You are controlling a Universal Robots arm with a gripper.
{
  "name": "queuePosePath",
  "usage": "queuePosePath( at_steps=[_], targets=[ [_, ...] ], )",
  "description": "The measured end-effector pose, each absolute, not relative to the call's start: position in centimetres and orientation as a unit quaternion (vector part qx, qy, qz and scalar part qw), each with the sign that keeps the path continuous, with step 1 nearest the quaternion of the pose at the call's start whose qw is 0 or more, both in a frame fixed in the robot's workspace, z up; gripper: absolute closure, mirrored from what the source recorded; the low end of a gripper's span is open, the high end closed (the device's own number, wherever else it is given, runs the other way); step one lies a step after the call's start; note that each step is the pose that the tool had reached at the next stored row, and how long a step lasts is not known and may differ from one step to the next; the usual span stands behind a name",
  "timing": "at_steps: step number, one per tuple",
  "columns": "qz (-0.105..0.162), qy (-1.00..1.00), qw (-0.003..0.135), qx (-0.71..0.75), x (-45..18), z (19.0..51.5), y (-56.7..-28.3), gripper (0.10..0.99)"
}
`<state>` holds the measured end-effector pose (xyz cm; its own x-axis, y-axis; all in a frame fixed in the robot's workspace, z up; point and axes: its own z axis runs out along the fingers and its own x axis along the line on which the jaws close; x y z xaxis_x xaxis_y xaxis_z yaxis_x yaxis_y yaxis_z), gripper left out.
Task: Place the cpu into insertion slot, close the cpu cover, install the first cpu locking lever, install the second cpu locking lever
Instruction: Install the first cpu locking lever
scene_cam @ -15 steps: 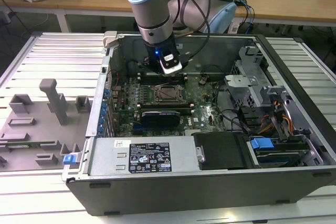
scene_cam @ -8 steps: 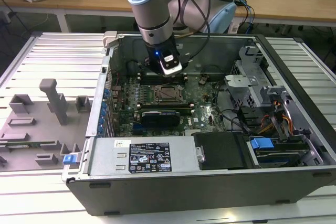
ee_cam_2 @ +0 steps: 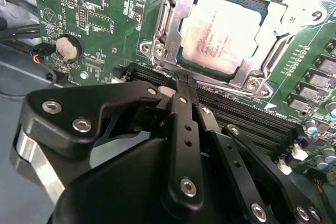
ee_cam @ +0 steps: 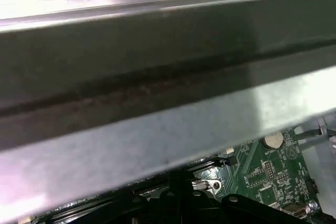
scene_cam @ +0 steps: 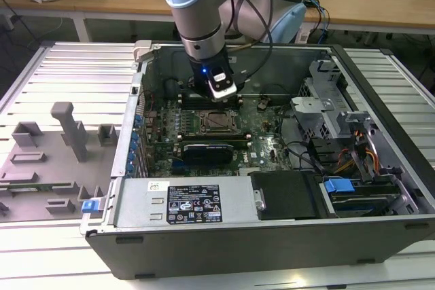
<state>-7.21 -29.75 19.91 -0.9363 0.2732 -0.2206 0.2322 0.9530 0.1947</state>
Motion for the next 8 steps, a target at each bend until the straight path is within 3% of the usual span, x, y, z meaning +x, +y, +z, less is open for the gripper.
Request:
queuePosePath(
  at_steps=[8],
  targets=[
    [0.083, 0.98, 0.123, 0.129, -6.74, 19.61, -29.76, 0.98]
  ],
)
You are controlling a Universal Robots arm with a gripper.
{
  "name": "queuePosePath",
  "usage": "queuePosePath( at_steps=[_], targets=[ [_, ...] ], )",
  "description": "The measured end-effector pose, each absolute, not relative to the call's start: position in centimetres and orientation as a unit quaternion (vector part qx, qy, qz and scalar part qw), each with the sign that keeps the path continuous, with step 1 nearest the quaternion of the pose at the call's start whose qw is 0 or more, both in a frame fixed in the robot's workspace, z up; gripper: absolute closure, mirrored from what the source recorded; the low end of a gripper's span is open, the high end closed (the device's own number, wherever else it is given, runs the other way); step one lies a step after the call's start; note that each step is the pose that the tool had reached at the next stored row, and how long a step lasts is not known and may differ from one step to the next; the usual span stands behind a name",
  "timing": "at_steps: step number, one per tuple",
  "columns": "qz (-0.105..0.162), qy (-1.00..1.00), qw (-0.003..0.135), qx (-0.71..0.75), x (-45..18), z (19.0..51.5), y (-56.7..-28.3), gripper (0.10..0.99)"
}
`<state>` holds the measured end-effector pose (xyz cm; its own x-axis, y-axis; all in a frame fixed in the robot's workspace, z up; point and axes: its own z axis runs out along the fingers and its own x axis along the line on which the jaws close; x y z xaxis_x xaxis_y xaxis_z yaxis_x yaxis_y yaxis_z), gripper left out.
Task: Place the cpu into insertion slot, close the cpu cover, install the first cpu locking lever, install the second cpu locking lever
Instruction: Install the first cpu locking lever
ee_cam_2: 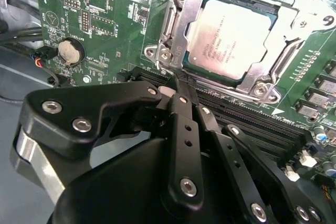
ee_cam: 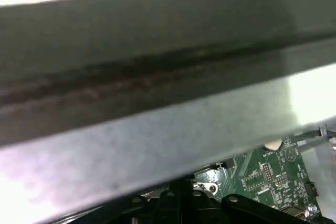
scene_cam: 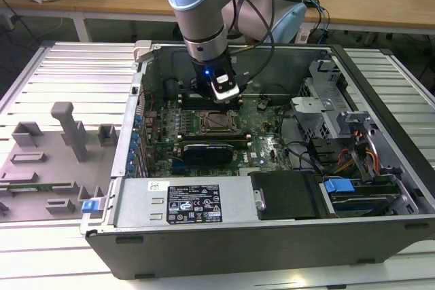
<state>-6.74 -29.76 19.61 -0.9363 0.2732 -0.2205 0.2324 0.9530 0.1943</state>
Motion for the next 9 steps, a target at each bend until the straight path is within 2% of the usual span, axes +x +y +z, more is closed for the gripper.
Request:
queuePosePath(
  at_steps=[9],
  targets=[
    [0.084, 0.98, 0.123, 0.129, -6.71, 19.59, -30.15, 0.98]
  ],
)
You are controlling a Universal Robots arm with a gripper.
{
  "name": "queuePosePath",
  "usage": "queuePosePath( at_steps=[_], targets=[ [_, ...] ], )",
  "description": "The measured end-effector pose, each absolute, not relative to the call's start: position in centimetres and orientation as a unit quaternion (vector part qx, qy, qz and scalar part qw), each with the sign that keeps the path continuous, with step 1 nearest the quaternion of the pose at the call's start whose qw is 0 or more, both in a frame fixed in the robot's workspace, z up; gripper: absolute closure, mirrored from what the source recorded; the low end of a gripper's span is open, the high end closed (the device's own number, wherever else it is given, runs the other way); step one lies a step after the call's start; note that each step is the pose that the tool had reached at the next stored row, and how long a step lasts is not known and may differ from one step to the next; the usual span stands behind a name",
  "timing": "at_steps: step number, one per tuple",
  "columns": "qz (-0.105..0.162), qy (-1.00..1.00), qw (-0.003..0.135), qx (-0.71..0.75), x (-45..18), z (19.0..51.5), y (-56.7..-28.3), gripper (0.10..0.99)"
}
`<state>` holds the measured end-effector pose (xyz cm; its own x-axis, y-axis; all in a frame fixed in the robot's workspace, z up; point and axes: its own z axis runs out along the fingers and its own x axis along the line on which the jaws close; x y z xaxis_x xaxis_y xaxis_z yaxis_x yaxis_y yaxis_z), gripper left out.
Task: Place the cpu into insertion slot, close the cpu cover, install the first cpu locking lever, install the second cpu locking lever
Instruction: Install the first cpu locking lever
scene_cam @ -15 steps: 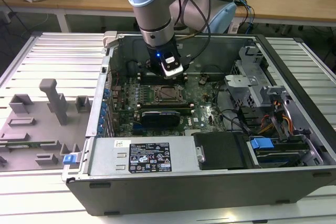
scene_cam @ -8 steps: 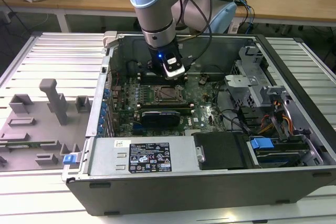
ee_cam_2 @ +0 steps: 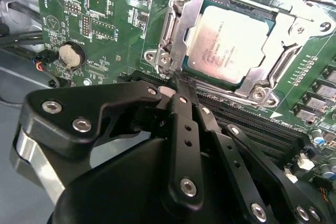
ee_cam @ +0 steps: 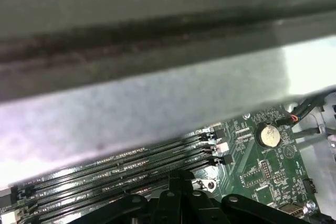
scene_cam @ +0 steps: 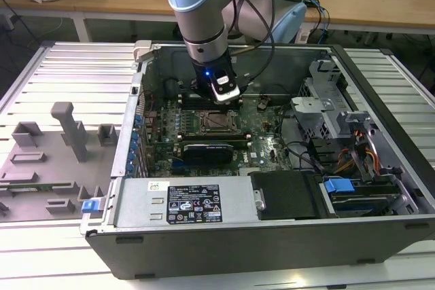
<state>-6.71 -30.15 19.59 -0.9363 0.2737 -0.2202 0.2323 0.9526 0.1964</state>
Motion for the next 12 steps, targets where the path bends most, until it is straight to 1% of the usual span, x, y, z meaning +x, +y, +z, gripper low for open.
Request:
queuePosePath(
  at_steps=[6, 9, 10, 12],
  targets=[
    [0.081, 0.981, 0.124, 0.129, -6.7, 20.7, -30.2, 0.98],
    [0.067, 0.982, 0.126, 0.127, -6.7, 21.3, -30.2, 0.98],
    [0.054, 0.982, 0.127, 0.125, -6.7, 21.5, -30.2, 0.98],
    [0.043, 0.983, 0.129, 0.124, -6.7, 21.6, -30.2, 0.98]
  ],
)
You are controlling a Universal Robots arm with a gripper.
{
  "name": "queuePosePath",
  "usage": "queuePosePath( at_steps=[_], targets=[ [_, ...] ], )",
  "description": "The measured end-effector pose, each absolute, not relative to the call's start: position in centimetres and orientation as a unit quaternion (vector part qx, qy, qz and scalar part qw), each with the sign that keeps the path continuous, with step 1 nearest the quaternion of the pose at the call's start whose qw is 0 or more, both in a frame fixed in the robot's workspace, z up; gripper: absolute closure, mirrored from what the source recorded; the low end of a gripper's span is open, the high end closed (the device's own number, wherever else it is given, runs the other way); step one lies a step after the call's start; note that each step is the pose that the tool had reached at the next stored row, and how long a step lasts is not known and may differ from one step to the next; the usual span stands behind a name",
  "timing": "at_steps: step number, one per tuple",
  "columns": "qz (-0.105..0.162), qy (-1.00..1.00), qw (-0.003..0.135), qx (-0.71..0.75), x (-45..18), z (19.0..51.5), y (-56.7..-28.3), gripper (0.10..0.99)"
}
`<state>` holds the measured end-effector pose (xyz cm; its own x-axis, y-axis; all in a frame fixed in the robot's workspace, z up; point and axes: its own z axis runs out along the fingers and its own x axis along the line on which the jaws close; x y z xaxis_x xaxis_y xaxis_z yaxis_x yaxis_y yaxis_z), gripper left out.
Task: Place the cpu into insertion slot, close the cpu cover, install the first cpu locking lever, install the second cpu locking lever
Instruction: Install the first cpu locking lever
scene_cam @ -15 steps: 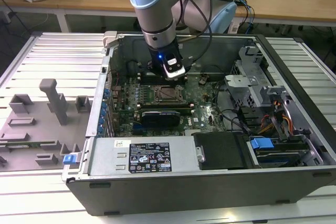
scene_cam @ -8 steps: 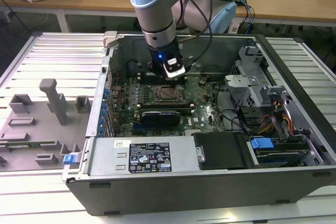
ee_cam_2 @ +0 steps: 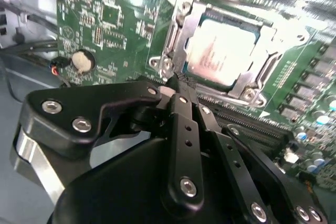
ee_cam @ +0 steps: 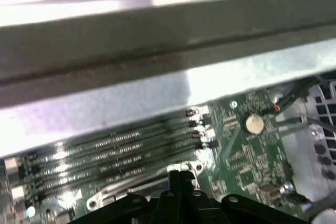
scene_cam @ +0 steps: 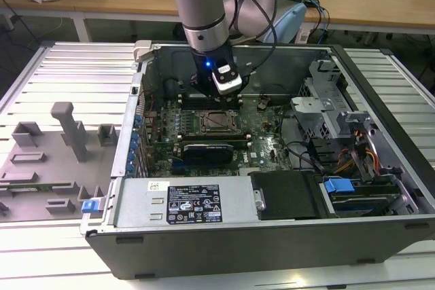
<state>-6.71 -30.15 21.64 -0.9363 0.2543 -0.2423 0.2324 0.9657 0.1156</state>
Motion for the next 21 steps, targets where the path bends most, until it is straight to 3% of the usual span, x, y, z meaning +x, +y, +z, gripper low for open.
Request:
queuePosePath(
  at_steps=[5, 7, 8, 13, 21],
  targets=[
    [0.036, 0.984, 0.126, 0.123, -6.7, 21.64, -30.15, 0.98],
    [0.033, 0.986, 0.102, 0.124, -6.6, 21.62, -30.15, 0.98],
    [0.032, 0.987, 0.096, 0.124, -6.6, 21.6, -30.16, 0.98],
    [0.027, 0.987, 0.095, 0.124, -6.59, 21.57, -30.44, 0.98],
    [-0.024, 0.988, 0.091, 0.119, -6.47, 21.56, -30.67, 0.98]
  ],
)
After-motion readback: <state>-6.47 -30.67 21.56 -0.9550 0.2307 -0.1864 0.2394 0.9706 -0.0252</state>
